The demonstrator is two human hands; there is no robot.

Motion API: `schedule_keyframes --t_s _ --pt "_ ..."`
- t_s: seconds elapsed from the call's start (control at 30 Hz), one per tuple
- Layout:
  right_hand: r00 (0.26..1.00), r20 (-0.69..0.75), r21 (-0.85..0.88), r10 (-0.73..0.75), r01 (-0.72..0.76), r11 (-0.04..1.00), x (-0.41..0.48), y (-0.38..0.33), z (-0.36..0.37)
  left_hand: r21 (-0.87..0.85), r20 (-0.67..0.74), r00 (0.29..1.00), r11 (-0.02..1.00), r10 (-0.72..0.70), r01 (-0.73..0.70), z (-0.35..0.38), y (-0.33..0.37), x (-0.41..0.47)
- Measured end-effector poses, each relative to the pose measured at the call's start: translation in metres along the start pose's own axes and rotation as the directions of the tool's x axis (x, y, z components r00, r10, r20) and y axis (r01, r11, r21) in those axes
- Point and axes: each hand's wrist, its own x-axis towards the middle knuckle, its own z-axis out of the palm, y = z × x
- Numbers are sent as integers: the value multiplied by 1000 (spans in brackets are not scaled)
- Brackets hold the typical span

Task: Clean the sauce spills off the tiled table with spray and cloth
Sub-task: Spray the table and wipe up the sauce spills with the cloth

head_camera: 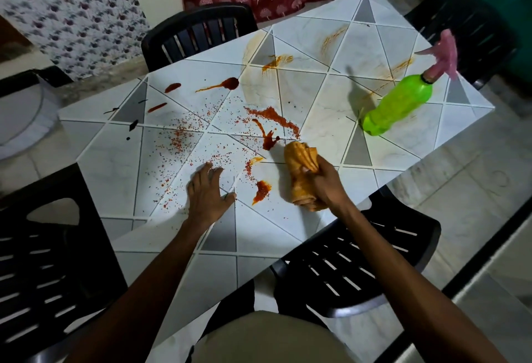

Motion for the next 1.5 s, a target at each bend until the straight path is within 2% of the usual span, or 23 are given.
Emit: schedule_keyframes --t_s 0.17,0.23,0.43,0.6,0.73,0.83,1.03,1.2,1.3,1.4,1.5 --pt "990 -129 -3 53 -54 999 4 35 -38 -34 -29 1000 999 11 -12 3 0 -5" --pt "987 -140 -20 84 -88 996 3 42 -40 -40 -31 999 999 13 -15 5 -1 -8" --pt "972 50 63 229 -232 971 -17 39 18 -43 -37 999 999 6 -7 7 -2 -16" --pt "955 197 198 220 -259 945 -44 18 83 -41 -45 999 999 -14 12 5 -8 -18" --pt "948 289 169 130 -184 968 -50 1 106 -78 -63 998 997 -22 17 -1 -9 -16" --pt "948 290 192 129 -189 963 -45 -3 97 -67 -66 998 998 -21 17 -5 -10 -8" --pt "979 173 314 112 -163 936 -10 -10 31 -72 -63 998 997 5 -9 -15 -1 16" --pt "998 15 210 61 -63 976 56 -27 -22 -27 -9 1000 1000 16 -16 -22 8 40" --pt "995 -98 57 28 -22 998 96 -36 -38 -16 2 1000 1000 11 -11 -22 11 49" --pt "990 -138 -123 3 -20 992 126 -41 -36 -35 -5 1000 999 13 -13 -22 10 54" --pt "994 -102 -171 47 -64 983 144 -38 -18 -65 -27 999 998 17 -19 -23 5 55"
